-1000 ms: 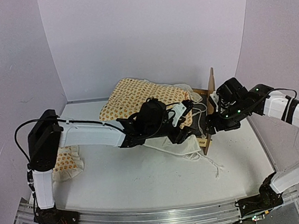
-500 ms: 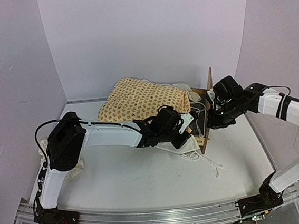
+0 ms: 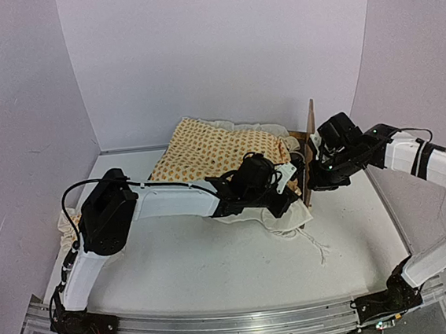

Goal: Set up the pet bed

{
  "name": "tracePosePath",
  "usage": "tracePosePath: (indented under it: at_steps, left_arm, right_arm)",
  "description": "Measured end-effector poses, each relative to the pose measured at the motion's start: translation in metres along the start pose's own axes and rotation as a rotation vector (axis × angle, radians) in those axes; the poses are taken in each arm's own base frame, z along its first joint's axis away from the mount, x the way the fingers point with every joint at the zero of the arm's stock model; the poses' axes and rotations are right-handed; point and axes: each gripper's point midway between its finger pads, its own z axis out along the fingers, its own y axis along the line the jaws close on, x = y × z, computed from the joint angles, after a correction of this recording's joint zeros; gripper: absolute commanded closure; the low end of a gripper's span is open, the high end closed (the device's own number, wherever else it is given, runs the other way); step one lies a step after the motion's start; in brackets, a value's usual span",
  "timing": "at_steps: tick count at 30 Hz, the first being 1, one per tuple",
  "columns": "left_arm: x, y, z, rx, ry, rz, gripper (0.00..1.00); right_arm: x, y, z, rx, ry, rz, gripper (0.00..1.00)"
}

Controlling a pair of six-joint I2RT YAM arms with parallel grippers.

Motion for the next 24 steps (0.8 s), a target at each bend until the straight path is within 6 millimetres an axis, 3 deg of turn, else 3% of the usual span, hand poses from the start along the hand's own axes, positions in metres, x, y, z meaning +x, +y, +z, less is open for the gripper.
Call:
tracePosePath:
  at_steps: [4,5,9,13,15,18,22,24]
  left_arm:
    - [-0.003,-0.013,0.012,0.084,-0.043,-0.067,1.00]
    - [-0.001,-0.014,0.015,0.097,-0.048,-0.078,0.96]
    - [-0.002,-0.011,0.019,0.106,-0.061,-0.112,0.59]
    - [0.003,-0.005,0.011,0.091,-0.066,-0.116,0.38]
    - [0.008,-0.012,-0.008,0.096,-0.047,-0.103,0.28]
    - [0.010,-0.026,-0.056,0.105,-0.019,-0.081,0.24]
    - [-0.026,-0.032,-0.136,0.098,-0.092,-0.061,0.25]
    - [-0.053,-0.020,-0.178,0.055,-0.159,-0.062,0.25]
  right_arm:
    - [0.000,0.001,0.001,-0.003,-0.005,0.012,1.00]
    - [0.000,0.001,0.001,-0.002,-0.006,0.014,1.00]
    - [-0.001,-0.001,0.001,0.014,-0.016,0.017,1.00]
    - [-0.002,-0.003,0.001,0.026,-0.032,0.013,1.00]
    - [-0.003,-0.004,0.001,0.041,-0.043,0.006,1.00]
    - [-0.004,-0.009,0.001,0.068,-0.063,-0.013,1.00]
    - [-0.005,-0.019,0.000,0.093,-0.071,-0.059,1.00]
    - [-0.007,-0.030,-0.002,0.111,-0.069,-0.082,1.00]
